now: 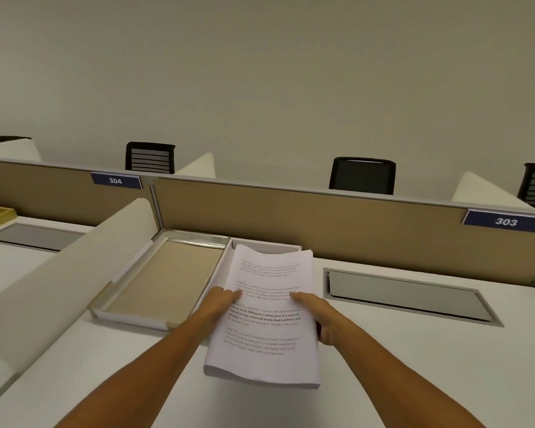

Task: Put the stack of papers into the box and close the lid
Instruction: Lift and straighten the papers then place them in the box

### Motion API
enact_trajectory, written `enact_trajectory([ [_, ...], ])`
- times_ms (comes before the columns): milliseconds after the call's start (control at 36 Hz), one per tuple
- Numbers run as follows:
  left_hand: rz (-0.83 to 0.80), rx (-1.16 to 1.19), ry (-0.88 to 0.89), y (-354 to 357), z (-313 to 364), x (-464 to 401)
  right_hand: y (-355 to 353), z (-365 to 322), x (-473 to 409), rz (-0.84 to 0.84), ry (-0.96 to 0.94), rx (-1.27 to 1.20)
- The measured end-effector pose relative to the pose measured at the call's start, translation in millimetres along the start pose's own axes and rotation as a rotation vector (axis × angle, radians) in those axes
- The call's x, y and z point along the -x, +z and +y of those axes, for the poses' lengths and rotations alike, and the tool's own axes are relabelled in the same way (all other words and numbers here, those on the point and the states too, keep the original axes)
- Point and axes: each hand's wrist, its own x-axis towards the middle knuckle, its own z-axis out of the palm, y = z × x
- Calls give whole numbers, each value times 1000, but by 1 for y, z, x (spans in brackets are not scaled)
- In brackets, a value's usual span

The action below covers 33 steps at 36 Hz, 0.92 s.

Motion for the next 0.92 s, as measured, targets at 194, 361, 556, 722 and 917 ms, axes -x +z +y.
enact_trajectory([
  [194,-24,-95,0,-26,21,-54,26,-28,-54,12,56,-72],
  [361,-20,-131,-24,-31,32,-105,39,-41,-97,30,73,-128],
  [556,-19,-112,-56,-29,27,-158,47,-50,-142,101,48,-139],
  [722,-43,-152,-73,-31,21,-187,50,-46,-168,120,84,-122],
  [917,-16,-208,-78,-25,15,-202,50,-38,-186,139,120,-122],
])
